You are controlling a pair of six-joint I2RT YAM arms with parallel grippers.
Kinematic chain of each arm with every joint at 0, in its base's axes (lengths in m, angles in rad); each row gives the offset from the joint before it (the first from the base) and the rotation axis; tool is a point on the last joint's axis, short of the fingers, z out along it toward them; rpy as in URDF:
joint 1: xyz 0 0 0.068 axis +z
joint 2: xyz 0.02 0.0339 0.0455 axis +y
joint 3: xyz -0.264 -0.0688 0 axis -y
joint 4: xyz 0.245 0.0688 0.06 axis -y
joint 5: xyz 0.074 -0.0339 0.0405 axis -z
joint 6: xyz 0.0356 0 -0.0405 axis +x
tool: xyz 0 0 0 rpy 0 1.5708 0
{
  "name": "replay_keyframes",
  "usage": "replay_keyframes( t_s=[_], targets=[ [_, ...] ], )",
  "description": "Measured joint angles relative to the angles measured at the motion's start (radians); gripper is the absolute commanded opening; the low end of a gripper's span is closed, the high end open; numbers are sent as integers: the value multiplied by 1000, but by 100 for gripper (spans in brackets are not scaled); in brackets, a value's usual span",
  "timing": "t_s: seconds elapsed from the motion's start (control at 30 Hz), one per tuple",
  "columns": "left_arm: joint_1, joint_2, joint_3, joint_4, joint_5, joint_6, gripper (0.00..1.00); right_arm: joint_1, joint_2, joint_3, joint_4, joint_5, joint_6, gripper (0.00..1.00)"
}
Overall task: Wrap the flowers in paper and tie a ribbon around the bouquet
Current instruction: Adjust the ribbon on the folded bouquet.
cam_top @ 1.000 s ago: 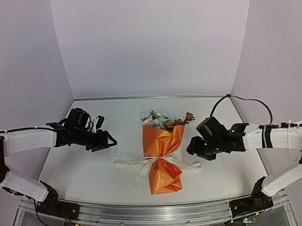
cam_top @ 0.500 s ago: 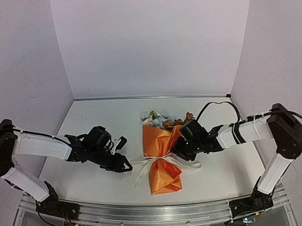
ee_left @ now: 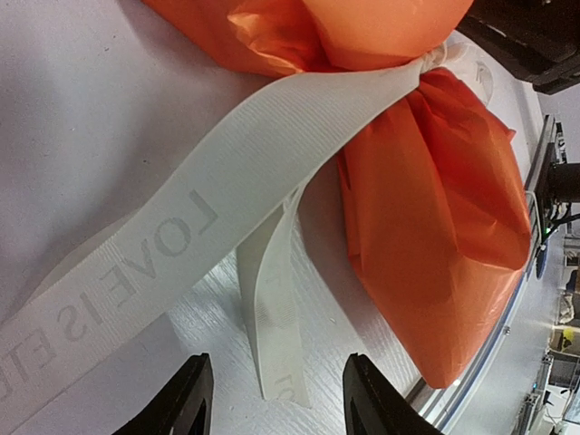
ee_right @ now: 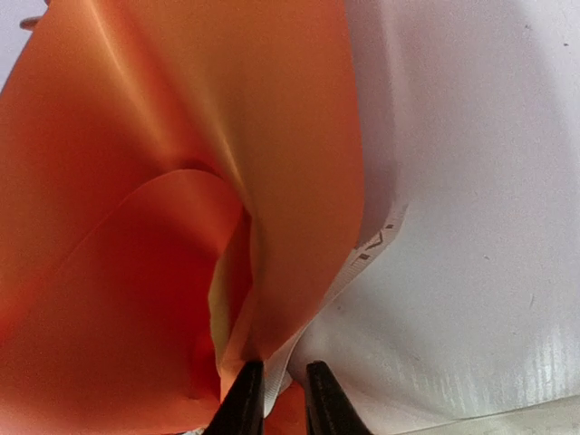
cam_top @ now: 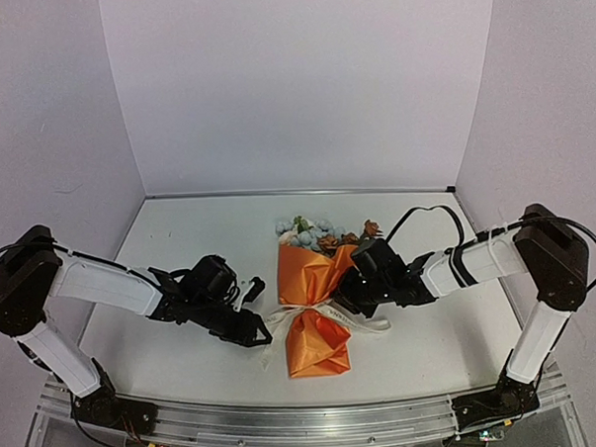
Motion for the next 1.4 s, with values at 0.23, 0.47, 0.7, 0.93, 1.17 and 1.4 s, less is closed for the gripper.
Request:
replay_keyframes(
  t_s=[0.23,0.47,0.7,0.93,1.17,1.4],
  targets=[
    [-9,43,8,5,-54,25,53,0,28,-1,73,0,44,0],
    [-17,90,47,19,-119,43,53,0,28,-28,102,2,51,0],
    [-19,135,96,40,-145,79,48,2,28,-34,108,3,51,0],
    [-25,174,118,67,-138,103,37,2,28,-34,108,3,51,0],
    [-34,195,137,93,-124,98,9,3,28,-34,107,4,51,0],
    [-36,195,138,100,-125,97,0,3,19,-46,106,18,47,0]
  ],
)
